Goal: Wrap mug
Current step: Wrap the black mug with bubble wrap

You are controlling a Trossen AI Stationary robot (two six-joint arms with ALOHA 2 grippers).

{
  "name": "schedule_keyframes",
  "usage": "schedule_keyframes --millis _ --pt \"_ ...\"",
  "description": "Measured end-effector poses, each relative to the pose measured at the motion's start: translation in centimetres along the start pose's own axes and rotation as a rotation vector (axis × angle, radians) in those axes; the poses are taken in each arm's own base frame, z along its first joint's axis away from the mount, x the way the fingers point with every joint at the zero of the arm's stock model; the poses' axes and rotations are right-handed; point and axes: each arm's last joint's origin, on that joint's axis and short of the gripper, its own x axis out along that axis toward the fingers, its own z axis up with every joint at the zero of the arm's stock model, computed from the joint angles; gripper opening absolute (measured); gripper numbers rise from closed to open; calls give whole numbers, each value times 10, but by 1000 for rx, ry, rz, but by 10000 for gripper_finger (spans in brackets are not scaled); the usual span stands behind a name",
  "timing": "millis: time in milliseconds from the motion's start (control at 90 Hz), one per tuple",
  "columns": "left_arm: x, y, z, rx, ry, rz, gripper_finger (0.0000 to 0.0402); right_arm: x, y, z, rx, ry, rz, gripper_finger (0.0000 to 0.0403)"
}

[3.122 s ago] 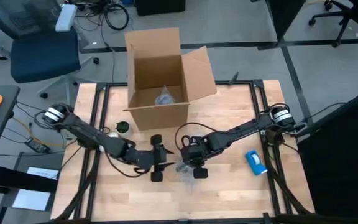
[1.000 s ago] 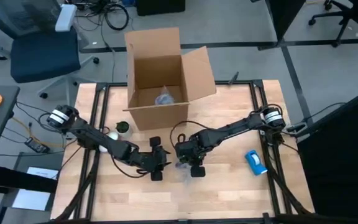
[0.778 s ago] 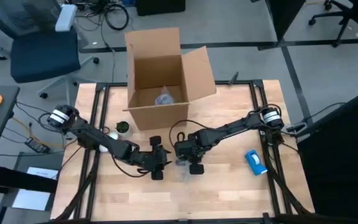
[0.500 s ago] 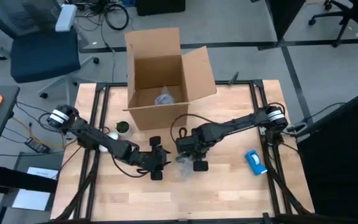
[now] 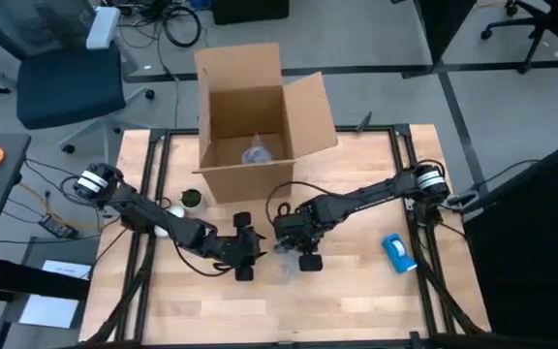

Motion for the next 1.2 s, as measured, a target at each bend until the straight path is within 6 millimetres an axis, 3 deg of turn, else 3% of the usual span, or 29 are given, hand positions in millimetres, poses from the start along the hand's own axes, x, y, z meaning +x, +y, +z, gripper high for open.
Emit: schedule_keyframes --millis 133,322,489,633,778,978,1200 --pt "0 0 0 -2 -3 -1 172 16 -13 -11 28 38 -19 0" --pt "0 0 1 -8 -6 -1 173 23 -22 -16 45 33 -57 0" --pt "7 1 3 -60 -40 2 173 9 -18 -6 34 -7 -64 0" --pt "30 -4 -3 -94 -57 -47 173 -7 -13 3 16 -52 -68 0" --pt "50 -3 -12 -147 -30 -45 173 -8 -12 2 23 -32 -69 0" --pt "53 -1 -11 -154 -50 -38 172 -12 -5 -2 10 4 -63 0" --pt "53 -1 -10 -150 -61 -41 173 -47 12 -1 16 -23 -49 0"
